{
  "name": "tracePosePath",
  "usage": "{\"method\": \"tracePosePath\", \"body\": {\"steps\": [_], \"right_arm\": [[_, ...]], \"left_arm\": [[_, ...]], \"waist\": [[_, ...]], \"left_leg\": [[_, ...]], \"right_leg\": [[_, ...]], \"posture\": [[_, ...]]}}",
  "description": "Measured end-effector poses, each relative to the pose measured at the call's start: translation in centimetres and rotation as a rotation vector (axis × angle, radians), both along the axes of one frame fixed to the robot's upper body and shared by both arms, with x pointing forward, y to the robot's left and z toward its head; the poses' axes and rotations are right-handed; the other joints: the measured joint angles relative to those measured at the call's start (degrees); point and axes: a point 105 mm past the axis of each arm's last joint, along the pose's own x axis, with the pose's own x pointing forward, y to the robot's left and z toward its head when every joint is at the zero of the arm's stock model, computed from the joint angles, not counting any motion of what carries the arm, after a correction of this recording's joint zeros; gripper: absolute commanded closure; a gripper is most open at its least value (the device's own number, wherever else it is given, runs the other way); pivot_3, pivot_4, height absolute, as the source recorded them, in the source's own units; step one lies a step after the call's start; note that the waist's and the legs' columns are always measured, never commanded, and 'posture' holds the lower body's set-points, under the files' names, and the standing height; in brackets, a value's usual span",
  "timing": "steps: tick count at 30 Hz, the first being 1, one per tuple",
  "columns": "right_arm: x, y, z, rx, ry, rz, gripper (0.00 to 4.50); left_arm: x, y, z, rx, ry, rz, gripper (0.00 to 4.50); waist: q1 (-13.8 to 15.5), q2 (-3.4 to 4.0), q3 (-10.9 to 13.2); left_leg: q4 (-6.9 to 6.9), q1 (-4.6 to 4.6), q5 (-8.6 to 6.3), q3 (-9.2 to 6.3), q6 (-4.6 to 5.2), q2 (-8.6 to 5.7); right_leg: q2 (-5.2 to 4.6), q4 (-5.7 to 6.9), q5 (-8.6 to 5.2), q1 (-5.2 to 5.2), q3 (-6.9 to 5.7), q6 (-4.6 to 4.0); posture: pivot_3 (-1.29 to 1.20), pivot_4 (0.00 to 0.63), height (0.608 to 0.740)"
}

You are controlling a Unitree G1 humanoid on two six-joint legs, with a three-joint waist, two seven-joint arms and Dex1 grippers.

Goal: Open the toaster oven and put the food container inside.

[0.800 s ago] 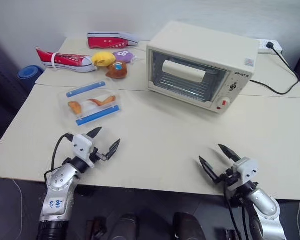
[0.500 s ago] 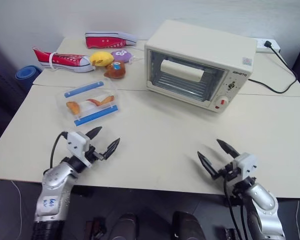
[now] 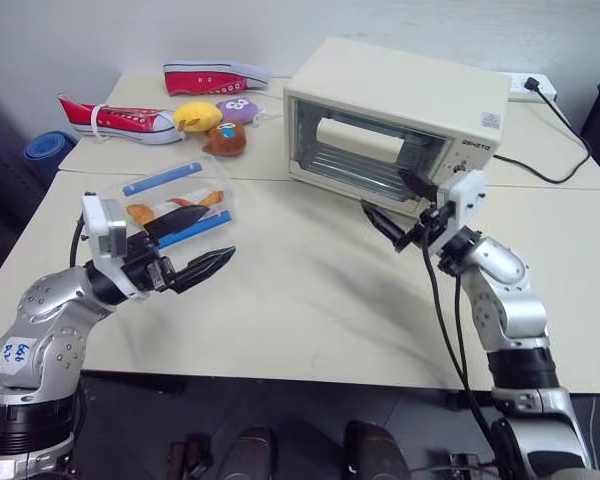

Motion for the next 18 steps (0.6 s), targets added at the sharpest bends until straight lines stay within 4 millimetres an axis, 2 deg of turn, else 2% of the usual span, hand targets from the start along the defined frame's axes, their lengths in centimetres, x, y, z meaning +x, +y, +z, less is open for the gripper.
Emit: {"method": "tracePosePath", "body": {"steps": [5,11,15,18], "right_arm": [[1.0,1.1,1.4,0.019,-0.025,0.011,0.05],[1.1,2.1,1.3,0.010,-0.021,0.040,0.05],[-0.2,2.7,0.5,-0.037,-0.015,0.119,0.05],[-1.9,3.0,-1.4,-0.111,0.006,0.191,0.05]], "left_arm": [[-0.1,-0.6,-1.8,-0.012,0.055,0.003,0.00],[0.0,-0.6,-1.8,-0.034,0.037,0.018,0.00],[0.0,-0.5,-0.9,-0.068,0.012,0.010,0.00],[0.1,-0.3,1.0,-0.102,-0.025,-0.009,0.00]], "waist": [[-0.52,0.01,0.01],[-0.55,0.01,0.01],[-0.55,0.01,0.00],[-0.51,0.00,0.01]], "left_leg": [[0.00,-0.01,0.00,0.09,-0.01,0.04],[0.02,-0.03,0.00,0.13,-0.01,0.04],[0.00,-0.13,0.00,0.22,-0.01,0.05],[0.00,-0.16,0.00,0.28,-0.01,0.05]], "right_leg": [[0.04,0.05,0.00,-0.10,0.09,0.00],[0.04,0.05,0.00,-0.13,0.15,0.00],[0.05,0.11,0.00,-0.34,0.25,0.00],[0.05,0.13,0.00,-0.38,0.29,0.00]], "posture": [[0.00,0.150,0.740],[0.00,0.150,0.740],[0.00,0.150,0.740],[0.00,0.150,0.740]]}}
